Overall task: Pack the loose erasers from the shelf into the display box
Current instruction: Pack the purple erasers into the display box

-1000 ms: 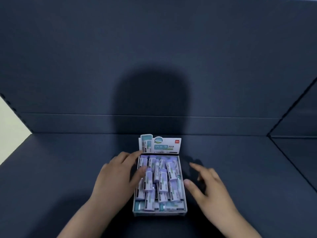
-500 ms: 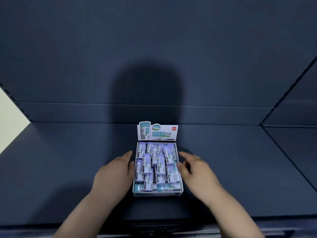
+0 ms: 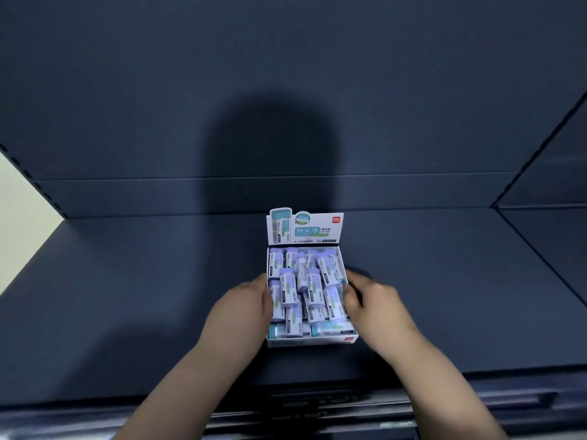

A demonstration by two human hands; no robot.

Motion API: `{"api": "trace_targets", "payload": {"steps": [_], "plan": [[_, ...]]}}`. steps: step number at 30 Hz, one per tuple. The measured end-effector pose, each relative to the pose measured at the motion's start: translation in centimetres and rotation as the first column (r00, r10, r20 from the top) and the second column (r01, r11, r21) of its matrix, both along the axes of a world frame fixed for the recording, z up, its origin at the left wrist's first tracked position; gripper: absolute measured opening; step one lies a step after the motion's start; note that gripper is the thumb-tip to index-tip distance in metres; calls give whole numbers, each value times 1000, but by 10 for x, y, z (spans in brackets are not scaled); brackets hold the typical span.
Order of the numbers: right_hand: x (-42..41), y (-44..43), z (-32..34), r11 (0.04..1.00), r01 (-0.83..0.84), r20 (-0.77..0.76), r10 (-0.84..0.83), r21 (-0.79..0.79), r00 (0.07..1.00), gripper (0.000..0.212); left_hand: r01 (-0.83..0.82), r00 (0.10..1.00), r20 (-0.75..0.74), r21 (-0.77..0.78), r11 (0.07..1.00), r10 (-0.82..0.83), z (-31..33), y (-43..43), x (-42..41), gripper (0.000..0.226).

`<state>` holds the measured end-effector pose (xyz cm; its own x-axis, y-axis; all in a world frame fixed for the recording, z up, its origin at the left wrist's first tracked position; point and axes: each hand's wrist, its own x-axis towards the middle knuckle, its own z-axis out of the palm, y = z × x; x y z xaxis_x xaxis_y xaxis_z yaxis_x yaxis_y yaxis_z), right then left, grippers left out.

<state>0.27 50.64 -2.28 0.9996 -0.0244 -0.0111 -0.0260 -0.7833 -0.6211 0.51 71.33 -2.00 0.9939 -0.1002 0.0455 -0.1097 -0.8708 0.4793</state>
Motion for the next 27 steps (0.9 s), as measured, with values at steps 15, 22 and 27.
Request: {"api": "trace_targets", "payload": {"steps": [15,22,27], "plan": [[-8,-9,4,1000,-1,-22,1,-11,1000,24,63,998,7,-63,996,-62,-1,2,-11,36],[-4,-18,2,998,-35,-14,36,50,999,24,50,997,59,-69,996,-46,1,14,-2,24],[18,-20,0,966,105,156,-144,235,977,29,125,987,123,-156,980,-106,-9,21,21,32]]}}
